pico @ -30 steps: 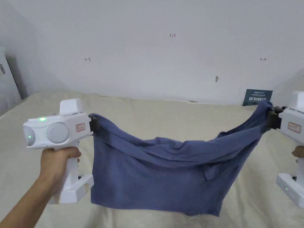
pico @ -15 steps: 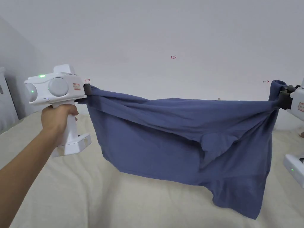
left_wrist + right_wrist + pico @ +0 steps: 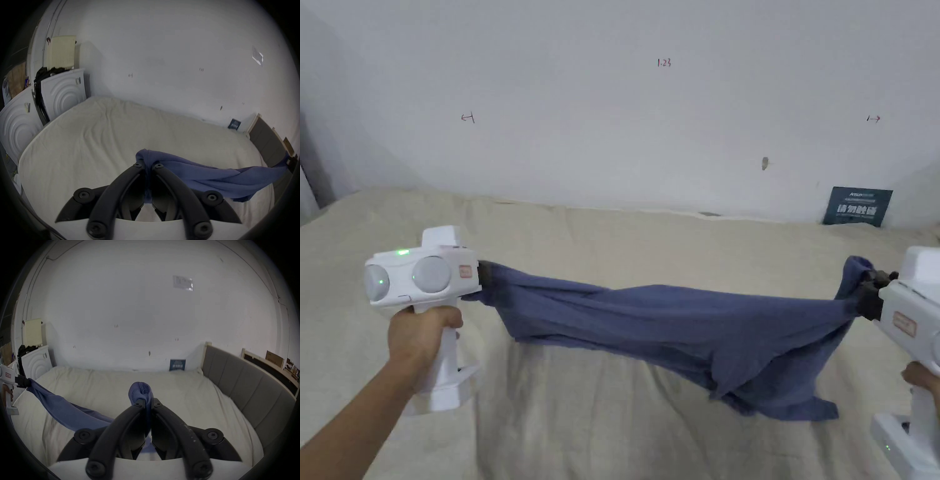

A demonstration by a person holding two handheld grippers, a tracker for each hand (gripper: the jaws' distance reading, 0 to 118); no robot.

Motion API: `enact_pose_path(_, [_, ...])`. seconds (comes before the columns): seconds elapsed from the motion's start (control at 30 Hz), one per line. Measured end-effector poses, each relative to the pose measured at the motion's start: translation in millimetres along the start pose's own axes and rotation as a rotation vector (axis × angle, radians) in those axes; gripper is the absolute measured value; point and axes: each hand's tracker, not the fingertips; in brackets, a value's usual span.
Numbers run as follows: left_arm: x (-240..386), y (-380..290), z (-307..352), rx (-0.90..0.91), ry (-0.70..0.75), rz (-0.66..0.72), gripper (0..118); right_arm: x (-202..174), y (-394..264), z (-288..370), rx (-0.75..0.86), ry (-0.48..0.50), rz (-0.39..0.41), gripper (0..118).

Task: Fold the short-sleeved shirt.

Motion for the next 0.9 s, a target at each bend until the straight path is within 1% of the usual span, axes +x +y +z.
enact_pose_path(0.23, [-36,-96,22,-0.140,0.009,-0.017,7,0,-83,37,-0.112,-0.003,-0.070,7])
enact_pose_path(0.3, [-47,-125,34,-0.183,0.012,-0.025,7,4,-108,56,-0.150,0.004,-0.098,7])
enact_pose_path(0.5, [-77,-203,84,-0.285,0.027,-0.023,7,9,-174,119,-0.231,-0.013,-0.134,7])
enact_pose_path(0.6, [-86,-234,110,-0.321,0.027,-0.032,7,11,-202,152,-0.258,-0.025,-0.164,7])
enact_pose_path(0.7, [-95,-260,131,-0.357,0.029,-0.026,7,11,-228,179,-0.293,-0.044,-0.172,7])
enact_pose_path(0.77, [-101,-279,140,-0.382,0.040,-0.030,7,13,-245,189,-0.337,-0.055,-0.171,7])
enact_pose_path(0.87, [-105,-301,144,-0.436,0.060,-0.035,7,15,-273,194,-0.428,-0.072,-0.195,7])
enact_pose_path(0.9, [-107,-306,143,-0.447,0.066,-0.038,7,11,-278,195,-0.457,-0.082,-0.193,7])
